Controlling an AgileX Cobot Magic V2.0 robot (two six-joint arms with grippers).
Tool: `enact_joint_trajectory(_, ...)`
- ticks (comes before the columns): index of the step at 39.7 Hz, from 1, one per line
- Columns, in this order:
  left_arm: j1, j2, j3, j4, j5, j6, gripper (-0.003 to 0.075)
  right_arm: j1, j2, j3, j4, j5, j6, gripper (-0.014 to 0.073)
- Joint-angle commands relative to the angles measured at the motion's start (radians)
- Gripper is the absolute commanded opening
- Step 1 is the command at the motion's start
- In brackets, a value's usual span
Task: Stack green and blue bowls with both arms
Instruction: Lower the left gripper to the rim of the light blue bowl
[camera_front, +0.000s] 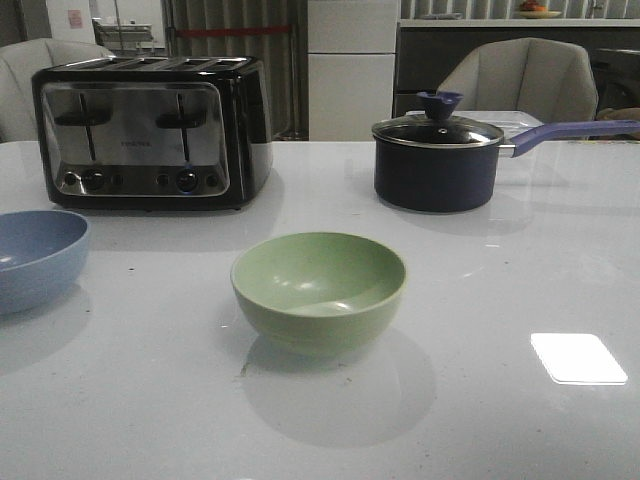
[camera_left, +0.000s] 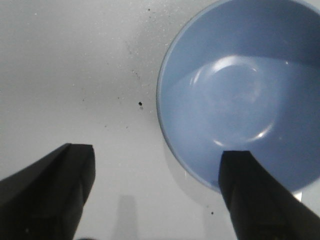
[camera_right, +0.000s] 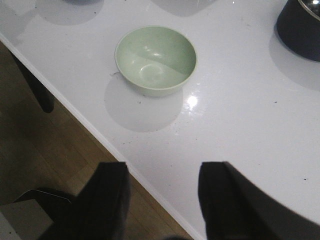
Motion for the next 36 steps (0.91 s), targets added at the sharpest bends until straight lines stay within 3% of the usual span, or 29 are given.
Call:
enact_joint_trajectory(1, 0.001, 0.029, -0.069, -0.009, -0.034, -0.01, 0.0569, -0.001, 0.0, -0.026, 0.013, -0.066, -0.01, 0.0436)
enact_joint_trajectory(11, 0.001, 0.128, -0.108, -0.009, -0.075, -0.01, 0.0542, -0.001, 0.0, -0.026, 0.013, -0.066, -0.01, 0.0436)
enact_joint_trajectory(22, 0.001, 0.152, -0.108, -0.01, -0.088, -0.01, 0.0344, -0.001, 0.0, -0.026, 0.013, -0.066, -0.01, 0.0436)
enact_joint_trajectory(36, 0.001, 0.152, -0.108, -0.01, -0.085, -0.01, 0.0162, -0.001, 0.0, -0.026, 0.013, -0.066, -0.01, 0.0436)
